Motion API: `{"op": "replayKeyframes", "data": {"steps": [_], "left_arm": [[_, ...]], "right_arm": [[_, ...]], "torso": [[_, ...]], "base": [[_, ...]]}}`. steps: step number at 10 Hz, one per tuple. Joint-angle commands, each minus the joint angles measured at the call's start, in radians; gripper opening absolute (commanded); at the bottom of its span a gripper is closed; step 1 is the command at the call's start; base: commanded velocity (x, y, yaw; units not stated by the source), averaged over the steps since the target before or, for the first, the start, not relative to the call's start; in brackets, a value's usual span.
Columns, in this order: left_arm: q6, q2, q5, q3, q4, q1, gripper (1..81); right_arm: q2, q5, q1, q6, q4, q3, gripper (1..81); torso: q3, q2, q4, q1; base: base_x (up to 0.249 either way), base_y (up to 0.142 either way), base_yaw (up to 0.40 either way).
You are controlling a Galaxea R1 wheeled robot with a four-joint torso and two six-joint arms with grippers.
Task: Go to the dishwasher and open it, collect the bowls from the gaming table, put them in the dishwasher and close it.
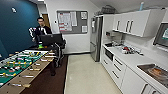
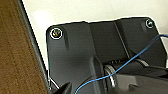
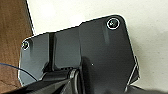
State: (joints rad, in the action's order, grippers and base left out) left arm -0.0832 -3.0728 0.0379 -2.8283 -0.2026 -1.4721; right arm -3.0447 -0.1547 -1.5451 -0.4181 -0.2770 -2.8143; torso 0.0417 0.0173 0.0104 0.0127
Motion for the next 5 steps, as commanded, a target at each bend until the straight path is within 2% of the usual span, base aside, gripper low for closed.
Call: {"op": "replayKeyframes", "data": {"steps": [1, 2, 3, 5], "left_arm": [[-0.001, -0.001, -0.050, -0.003, -0.011, 0.046, 81.1], [0.000, -0.002, -0.050, -0.003, -0.011, 0.048, 81.1], [-0.001, -0.003, -0.050, -0.003, -0.011, 0.048, 81.1], [-0.001, -0.005, -0.050, -0.002, -0.011, 0.046, 81.1]], "right_arm": [[-0.002, 0.044, 0.042, 0.004, -0.013, -0.003, 81.1], [-0.002, 0.044, 0.044, 0.005, -0.011, -0.003, 81.1], [-0.001, 0.044, 0.045, 0.005, -0.013, -0.005, 81.1], [-0.002, 0.044, 0.045, 0.005, -0.013, -0.002, 81.1]], "torso": [[-0.045, 0.000, 0.000, 0.000], [-0.023, 0.000, 0.000, 0.000], [-0.041, 0.000, 0.000, -0.001], [-0.051, 0.000, 0.000, -0.002]], "base": [[0.000, 0.000, 0.357], [0.000, 0.000, 0.357], [0.000, 0.000, 0.357], [0.000, 0.000, 0.357]]}}
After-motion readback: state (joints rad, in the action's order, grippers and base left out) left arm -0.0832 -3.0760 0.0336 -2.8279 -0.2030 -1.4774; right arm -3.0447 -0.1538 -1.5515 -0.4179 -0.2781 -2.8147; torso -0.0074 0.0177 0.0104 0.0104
